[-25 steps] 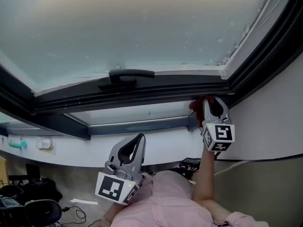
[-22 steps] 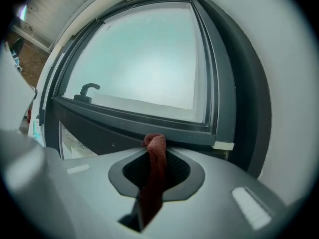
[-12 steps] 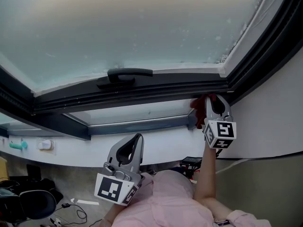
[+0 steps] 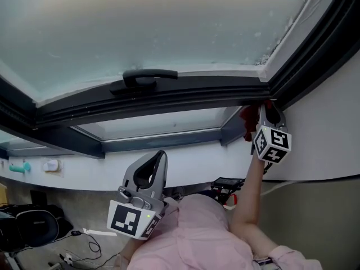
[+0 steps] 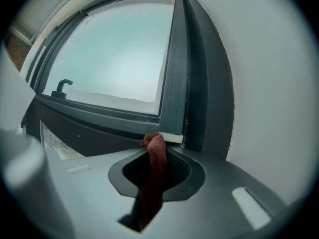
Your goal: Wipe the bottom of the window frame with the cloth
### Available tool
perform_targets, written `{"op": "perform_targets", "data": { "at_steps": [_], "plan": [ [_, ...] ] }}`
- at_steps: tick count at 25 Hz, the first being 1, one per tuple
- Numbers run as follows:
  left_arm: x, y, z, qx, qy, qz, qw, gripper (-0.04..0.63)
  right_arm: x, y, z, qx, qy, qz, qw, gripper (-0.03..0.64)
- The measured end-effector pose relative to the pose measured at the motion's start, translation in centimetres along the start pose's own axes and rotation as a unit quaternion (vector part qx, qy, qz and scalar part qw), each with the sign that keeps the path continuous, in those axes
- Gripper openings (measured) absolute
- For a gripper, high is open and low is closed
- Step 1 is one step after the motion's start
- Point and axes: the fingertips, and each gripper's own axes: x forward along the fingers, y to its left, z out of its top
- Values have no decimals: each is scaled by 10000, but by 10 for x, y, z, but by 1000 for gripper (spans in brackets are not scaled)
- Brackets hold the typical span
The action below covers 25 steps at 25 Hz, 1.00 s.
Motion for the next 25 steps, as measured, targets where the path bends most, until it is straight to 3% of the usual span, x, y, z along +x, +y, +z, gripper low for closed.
{"op": "perform_targets", "data": {
  "at_steps": [15,25],
  "plan": [
    [-28,5,-18,-93,181,254,9995,0,-13,12,-2,36,5,540,9985,51],
    [-50,20,-28,-252,320,338,9986,0,-82,99,-14,338,146,1798,9830,52]
  ]
}}
